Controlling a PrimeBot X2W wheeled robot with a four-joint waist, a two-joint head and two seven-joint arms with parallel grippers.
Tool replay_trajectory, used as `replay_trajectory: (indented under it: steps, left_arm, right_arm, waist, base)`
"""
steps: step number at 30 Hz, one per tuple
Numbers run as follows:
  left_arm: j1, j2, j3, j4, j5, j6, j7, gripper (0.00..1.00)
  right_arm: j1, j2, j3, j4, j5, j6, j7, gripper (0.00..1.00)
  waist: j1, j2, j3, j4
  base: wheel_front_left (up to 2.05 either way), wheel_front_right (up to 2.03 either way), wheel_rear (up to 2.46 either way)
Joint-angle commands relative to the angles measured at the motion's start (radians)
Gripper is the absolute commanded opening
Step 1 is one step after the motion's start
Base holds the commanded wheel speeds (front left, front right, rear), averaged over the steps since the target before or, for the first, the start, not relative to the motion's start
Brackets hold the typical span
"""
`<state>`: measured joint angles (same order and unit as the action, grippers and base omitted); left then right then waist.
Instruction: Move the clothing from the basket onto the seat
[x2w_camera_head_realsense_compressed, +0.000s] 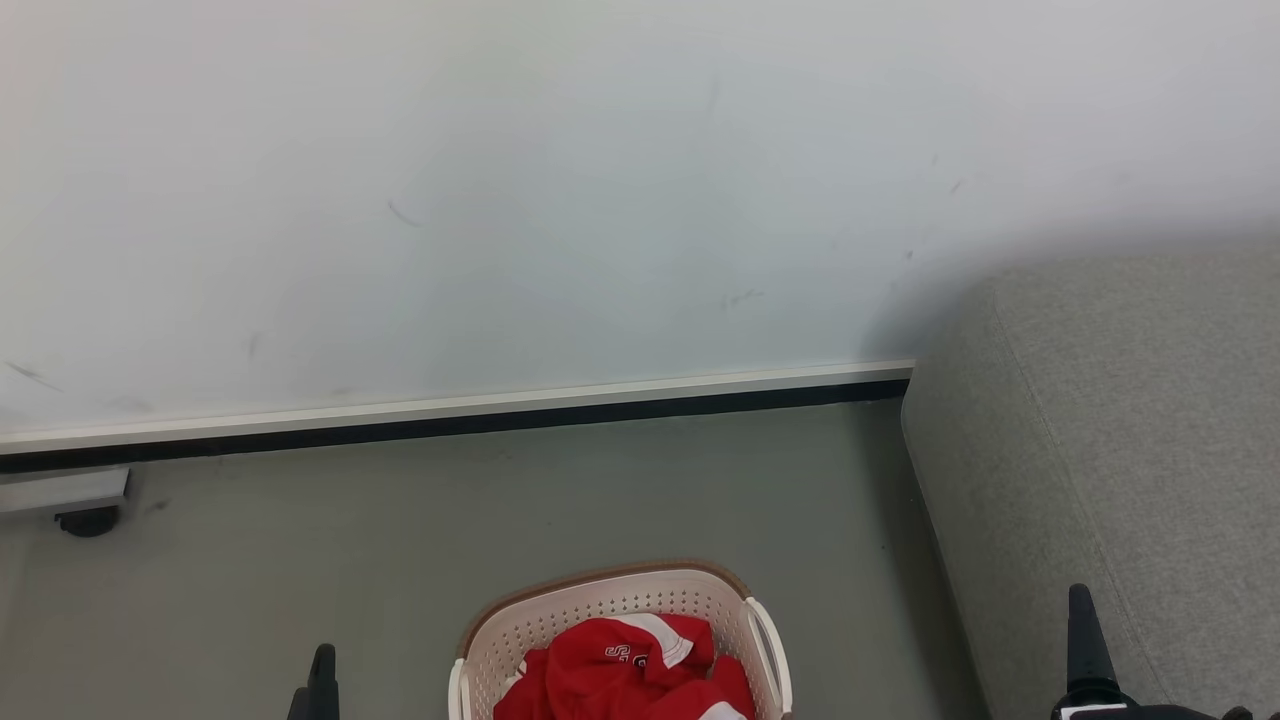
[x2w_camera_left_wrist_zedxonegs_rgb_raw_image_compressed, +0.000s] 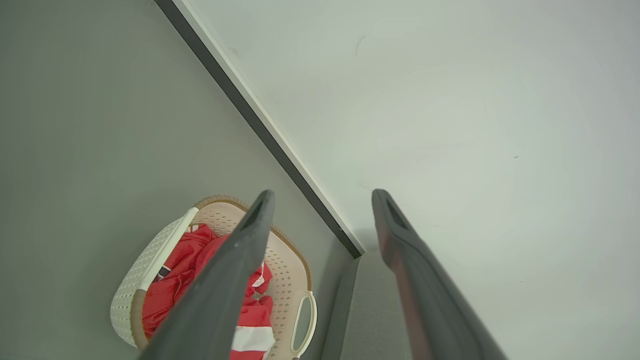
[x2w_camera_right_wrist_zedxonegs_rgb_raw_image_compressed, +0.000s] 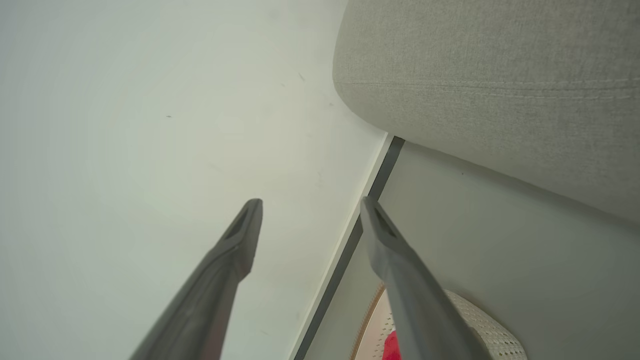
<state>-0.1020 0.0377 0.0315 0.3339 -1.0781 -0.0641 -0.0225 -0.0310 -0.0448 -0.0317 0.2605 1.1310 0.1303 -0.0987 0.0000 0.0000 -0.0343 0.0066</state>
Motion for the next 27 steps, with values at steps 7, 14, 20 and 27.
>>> replay_trajectory:
  steps: [7, 14, 20, 27]
  left_arm:
    - [0.000, 0.011, -0.027, 0.005, 0.130, 0.032, -0.037, 1.00]
    - [-0.004, 0.011, -0.047, 0.020, 0.246, 0.049, -0.063, 1.00]
    - [-0.007, 0.012, -0.055, 0.030, 0.335, 0.057, -0.082, 1.00]
    - [-0.011, 0.013, -0.051, 0.011, 0.447, 0.067, -0.106, 1.00]
  right_arm:
    - [-0.002, -0.005, 0.017, -0.014, -0.204, 0.000, -0.027, 1.00]
    - [0.005, -0.006, 0.019, -0.020, -0.335, 0.000, -0.044, 1.00]
    - [0.008, -0.006, 0.030, -0.029, -0.451, 0.000, -0.057, 1.00]
    - [0.012, -0.006, 0.061, -0.032, -0.599, 0.000, -0.073, 1.00]
  waist:
    - [0.0000, 0.0000, -0.004, 0.002]
    - [0.0000, 0.0000, -0.008, 0.001]
    - [0.0000, 0.0000, -0.012, 0.001]
    - [0.0000, 0.0000, -0.016, 0.002]
  base:
    - [0.00, 0.00, 0.00]
    - [0.00, 0.00, 0.00]
    - [0.00, 0.00, 0.00]
    - [0.00, 0.00, 0.00]
